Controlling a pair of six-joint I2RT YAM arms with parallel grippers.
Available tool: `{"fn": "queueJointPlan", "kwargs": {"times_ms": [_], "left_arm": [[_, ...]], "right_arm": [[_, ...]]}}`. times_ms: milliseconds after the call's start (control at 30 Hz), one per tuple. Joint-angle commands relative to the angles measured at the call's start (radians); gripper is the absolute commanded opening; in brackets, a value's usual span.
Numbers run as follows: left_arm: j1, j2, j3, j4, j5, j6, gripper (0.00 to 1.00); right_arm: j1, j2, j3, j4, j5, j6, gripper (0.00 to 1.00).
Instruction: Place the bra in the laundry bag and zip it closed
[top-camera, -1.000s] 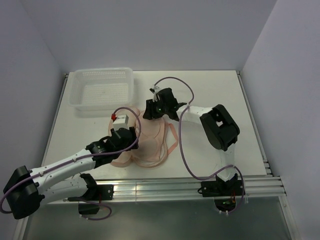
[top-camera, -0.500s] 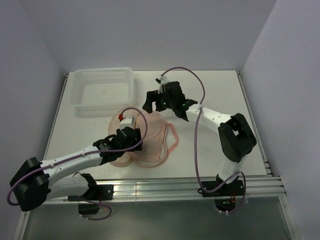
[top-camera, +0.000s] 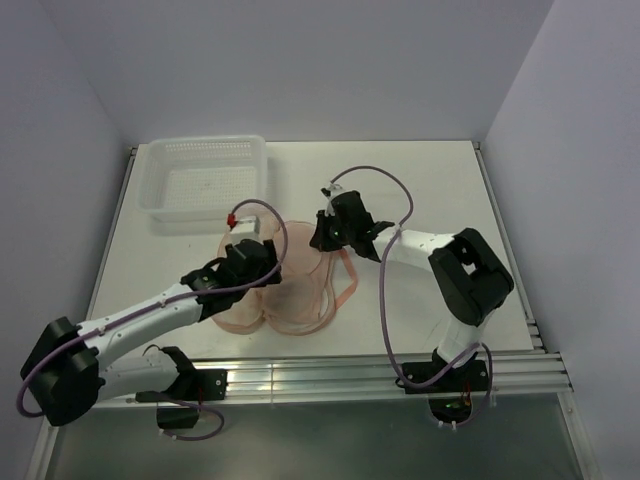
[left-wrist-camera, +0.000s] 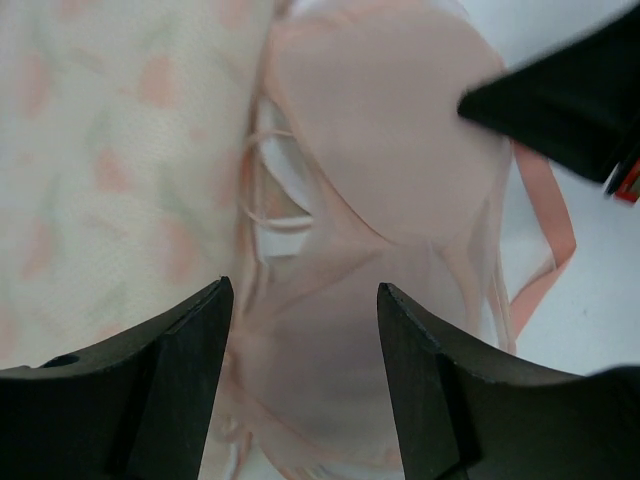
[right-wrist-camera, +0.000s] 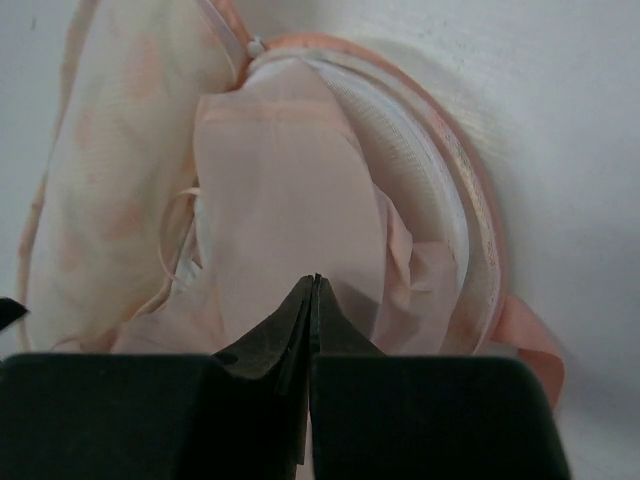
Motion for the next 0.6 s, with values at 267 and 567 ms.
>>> {"fn": "queueJointPlan", "kwargs": {"times_ms": [267, 567], "left_arm": [[0.436, -0.314, -0.172, 0.012, 0.143, -0.13, 0.64], [0.734, -0.354, -0.274, 0.038, 0.217, -0.17, 0.65]], "right_arm": [[0.015, 0.042, 0.067, 0.014, 0.028, 0.062, 0.03], [0.021, -0.234, -0.136, -0.015, 0.069, 0.068, 0.5]]}}
